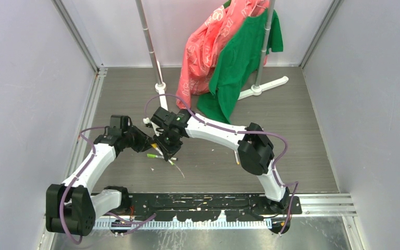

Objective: Open the pen caps

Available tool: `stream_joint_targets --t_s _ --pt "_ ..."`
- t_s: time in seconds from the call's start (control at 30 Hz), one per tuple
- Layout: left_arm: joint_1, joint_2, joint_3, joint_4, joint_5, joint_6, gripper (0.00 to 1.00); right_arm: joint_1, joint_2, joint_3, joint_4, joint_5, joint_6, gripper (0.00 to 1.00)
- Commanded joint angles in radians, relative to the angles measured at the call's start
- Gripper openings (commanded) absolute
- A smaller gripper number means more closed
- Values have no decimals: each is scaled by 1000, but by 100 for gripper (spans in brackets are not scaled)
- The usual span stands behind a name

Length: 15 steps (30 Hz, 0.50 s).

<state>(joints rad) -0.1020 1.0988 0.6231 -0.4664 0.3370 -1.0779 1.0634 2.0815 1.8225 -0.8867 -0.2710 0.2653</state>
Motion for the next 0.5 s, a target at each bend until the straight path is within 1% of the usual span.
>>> stream_joint_targets --t_s 0.0,0.1,0.23,0.37,0.47 --pt "7 -32 13 34 30 1 0 5 -54 18 37 -6 11 12" --pt "6 -29 22 38 48 0 0 6 -49 25 37 -9 14 21" --pt "7 -32 30 33 60 0 0 5 -49 24 49 -10 20 28" --pt "7 -35 32 28 74 -8 0 6 -51 21 62 -8 20 32" --pt "6 -36 38 20 82 -11 0 6 -51 16 72 -7 20 33"
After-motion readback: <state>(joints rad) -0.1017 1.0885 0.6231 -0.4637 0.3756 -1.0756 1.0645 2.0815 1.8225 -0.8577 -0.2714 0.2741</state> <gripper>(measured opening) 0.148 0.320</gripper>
